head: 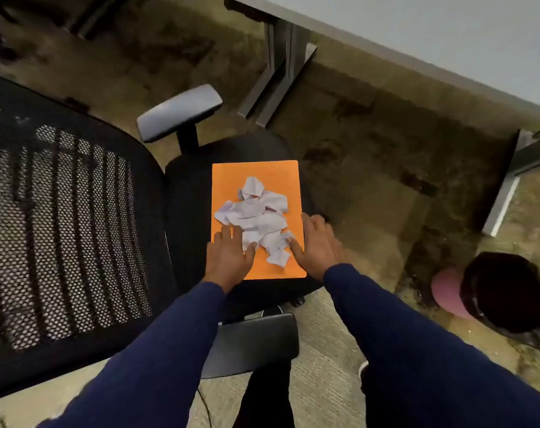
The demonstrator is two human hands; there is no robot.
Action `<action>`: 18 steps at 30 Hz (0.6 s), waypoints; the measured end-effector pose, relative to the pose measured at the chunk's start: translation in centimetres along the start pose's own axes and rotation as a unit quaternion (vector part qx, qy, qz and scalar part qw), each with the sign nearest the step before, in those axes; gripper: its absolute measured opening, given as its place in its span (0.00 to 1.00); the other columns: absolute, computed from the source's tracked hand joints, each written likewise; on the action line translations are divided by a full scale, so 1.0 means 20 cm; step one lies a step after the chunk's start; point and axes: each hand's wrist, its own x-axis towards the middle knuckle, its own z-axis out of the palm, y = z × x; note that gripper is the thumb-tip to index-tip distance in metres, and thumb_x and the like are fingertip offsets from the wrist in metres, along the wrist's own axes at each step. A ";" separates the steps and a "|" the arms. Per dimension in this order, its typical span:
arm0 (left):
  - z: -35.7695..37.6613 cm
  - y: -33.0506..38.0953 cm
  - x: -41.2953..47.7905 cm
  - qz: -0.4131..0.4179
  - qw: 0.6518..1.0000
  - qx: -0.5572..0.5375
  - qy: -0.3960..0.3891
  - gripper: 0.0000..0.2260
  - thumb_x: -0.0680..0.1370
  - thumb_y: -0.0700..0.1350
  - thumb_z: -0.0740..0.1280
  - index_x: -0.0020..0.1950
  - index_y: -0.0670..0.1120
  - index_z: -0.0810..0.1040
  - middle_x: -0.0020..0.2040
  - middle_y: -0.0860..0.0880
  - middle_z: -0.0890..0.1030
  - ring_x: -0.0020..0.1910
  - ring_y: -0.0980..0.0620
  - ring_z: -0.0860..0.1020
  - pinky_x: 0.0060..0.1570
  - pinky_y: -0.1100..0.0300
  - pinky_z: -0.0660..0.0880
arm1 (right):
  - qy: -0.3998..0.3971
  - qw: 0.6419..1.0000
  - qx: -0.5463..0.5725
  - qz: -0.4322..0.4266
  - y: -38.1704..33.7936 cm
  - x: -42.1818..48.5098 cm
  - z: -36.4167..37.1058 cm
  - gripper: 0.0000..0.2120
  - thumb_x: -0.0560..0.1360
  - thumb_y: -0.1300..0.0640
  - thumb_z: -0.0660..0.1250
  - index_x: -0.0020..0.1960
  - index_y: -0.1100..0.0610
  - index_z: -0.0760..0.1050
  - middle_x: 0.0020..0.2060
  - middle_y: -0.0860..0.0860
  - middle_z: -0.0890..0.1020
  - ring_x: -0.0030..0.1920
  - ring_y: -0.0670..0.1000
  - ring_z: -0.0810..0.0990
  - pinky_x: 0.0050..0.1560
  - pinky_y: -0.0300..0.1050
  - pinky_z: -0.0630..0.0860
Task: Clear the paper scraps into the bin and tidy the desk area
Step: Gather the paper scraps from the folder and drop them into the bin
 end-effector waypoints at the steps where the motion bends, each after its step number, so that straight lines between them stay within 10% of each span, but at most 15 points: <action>1: 0.03 -0.02 0.02 -0.011 1.000 -0.006 -0.002 0.25 0.82 0.58 0.60 0.74 0.45 0.67 0.69 0.41 0.71 0.63 0.41 0.73 0.56 0.46 0.72 | -0.003 1.000 -0.008 -0.008 -0.01 0.03 0.06 0.31 0.79 0.39 0.60 0.75 0.54 0.60 0.67 0.55 0.68 0.62 0.59 0.71 0.54 0.54 0.75; 11: 0.31 -0.12 0.09 -0.017 0.999 0.045 0.006 0.35 0.81 0.62 0.58 0.80 0.42 0.58 0.75 0.38 0.64 0.69 0.39 0.67 0.62 0.41 0.71 | -0.033 0.993 -0.105 -0.035 -0.02 0.09 0.49 0.47 0.69 0.26 0.63 0.78 0.52 0.55 0.75 0.59 0.61 0.64 0.62 0.71 0.51 0.54 0.77; 18: 0.46 -0.17 0.15 0.000 0.997 0.066 0.029 0.33 0.82 0.62 0.57 0.79 0.41 0.61 0.71 0.37 0.67 0.63 0.38 0.70 0.58 0.45 0.69 | 0.002 0.986 -0.152 -0.063 0.00 0.16 0.59 0.31 0.77 0.34 0.59 0.73 0.52 0.64 0.70 0.61 0.67 0.56 0.60 0.74 0.38 0.50 0.75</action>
